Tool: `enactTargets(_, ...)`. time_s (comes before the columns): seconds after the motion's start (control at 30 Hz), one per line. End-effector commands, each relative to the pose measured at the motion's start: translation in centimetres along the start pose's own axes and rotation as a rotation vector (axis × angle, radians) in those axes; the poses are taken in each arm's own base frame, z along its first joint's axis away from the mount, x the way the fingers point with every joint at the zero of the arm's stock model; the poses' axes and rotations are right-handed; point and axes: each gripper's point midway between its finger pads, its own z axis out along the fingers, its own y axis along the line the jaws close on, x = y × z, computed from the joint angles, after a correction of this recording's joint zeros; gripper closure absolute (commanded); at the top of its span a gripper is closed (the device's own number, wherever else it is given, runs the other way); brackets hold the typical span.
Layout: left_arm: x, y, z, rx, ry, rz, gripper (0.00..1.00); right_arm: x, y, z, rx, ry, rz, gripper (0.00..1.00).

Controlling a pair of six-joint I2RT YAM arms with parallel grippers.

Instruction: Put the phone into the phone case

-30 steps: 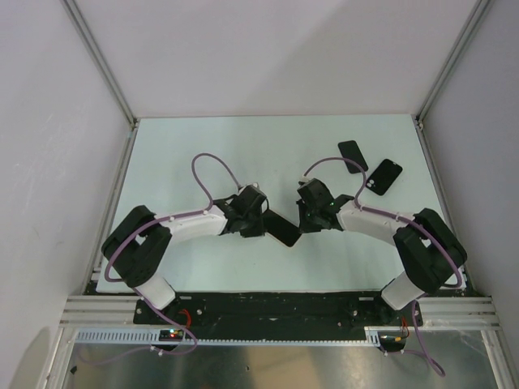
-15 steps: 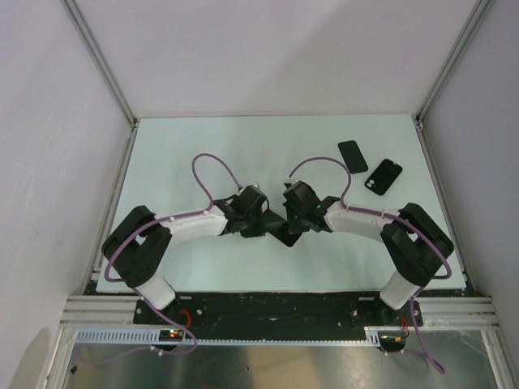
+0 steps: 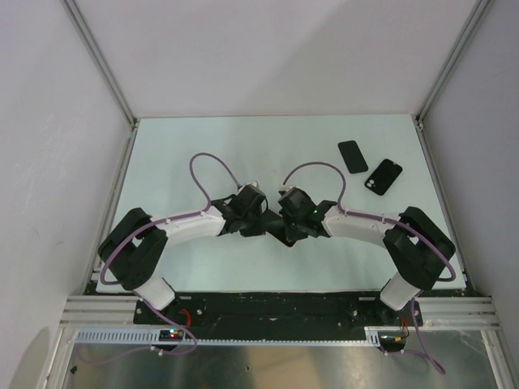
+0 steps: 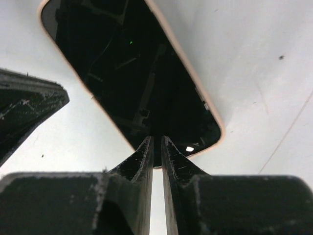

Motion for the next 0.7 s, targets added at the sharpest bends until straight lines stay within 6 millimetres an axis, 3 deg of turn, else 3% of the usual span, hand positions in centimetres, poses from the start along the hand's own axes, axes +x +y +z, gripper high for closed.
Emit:
enactTargets(0.0,-1.7,-0.4,-1.6,0.034,-0.075,-0.035,0.91,3.6,0.8,0.1,0.008,0.125,-0.084,0.83)
enactTargets(0.17,-2.4,0.8,-1.9,0.023,-0.093,-0.06,0.91,5.0,1.2,0.7,0.028,0.162,-0.116,0.83)
enactTargets(0.37,-3.2,1.4,-2.5,0.026,-0.116,-0.074,0.91,5.6,-0.1,1.4,0.096,0.189,-0.093,0.83)
enactTargets(0.5,-3.2,1.5,-2.8,0.029,-0.12,-0.076,0.91,3.9,0.7,0.5,0.057,0.127,-0.084,0.83)
enactTargets(0.67,-3.4,1.9,-2.9,0.026,-0.125,-0.08,0.89,-0.1,2.1,-1.4,0.0,-0.005,-0.112,0.75)
